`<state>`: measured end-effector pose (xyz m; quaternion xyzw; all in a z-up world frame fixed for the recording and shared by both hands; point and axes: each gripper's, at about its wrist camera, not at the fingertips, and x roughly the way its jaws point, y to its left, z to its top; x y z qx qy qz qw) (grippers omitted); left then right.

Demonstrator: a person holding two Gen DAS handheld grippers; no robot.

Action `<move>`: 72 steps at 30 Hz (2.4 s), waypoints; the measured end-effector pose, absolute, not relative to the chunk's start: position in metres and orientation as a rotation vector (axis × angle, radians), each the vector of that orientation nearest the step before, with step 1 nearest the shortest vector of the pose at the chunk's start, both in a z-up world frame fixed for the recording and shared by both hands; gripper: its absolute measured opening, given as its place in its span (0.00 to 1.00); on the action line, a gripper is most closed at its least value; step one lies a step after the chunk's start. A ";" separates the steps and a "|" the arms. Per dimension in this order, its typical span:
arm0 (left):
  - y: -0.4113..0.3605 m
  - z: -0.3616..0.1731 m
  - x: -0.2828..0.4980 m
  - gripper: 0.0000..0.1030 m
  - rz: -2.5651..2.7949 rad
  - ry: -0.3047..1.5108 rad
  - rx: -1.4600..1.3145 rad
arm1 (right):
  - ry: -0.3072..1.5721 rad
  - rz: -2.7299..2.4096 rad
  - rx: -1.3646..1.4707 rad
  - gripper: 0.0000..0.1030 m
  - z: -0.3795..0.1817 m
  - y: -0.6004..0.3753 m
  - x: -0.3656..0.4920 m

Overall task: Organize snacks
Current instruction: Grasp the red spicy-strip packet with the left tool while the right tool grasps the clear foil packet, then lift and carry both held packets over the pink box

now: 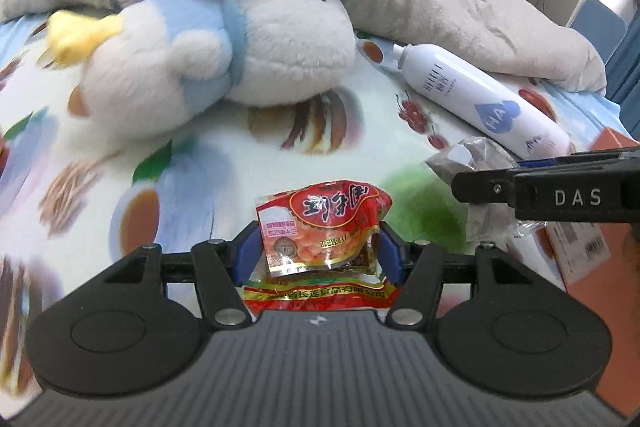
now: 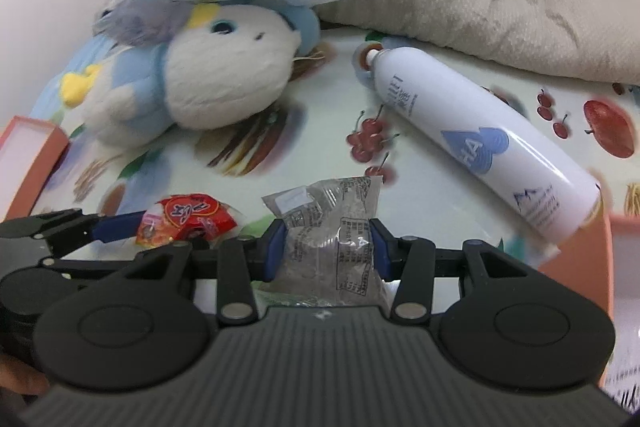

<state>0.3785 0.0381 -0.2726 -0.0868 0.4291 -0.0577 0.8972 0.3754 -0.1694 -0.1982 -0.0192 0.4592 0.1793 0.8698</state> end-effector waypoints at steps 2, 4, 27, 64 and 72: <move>0.039 -0.270 0.360 0.63 -0.119 0.876 -0.203 | 0.953 0.373 -0.038 0.46 -0.194 -0.168 0.361; 0.035 -0.272 0.339 0.63 -0.125 0.881 -0.200 | 0.946 0.370 -0.025 0.46 -0.189 -0.168 0.346; 0.019 -0.200 0.200 0.63 -0.153 0.880 -0.203 | 0.952 0.260 0.146 0.46 -0.135 -0.205 0.178; -0.127 -0.005 0.227 0.63 -0.428 0.604 -0.215 | 0.641 0.070 0.242 0.46 -0.001 -0.361 0.155; -0.198 -0.011 0.261 0.63 -0.499 0.633 -0.161 | 0.631 -0.006 0.259 0.46 -0.009 -0.414 0.168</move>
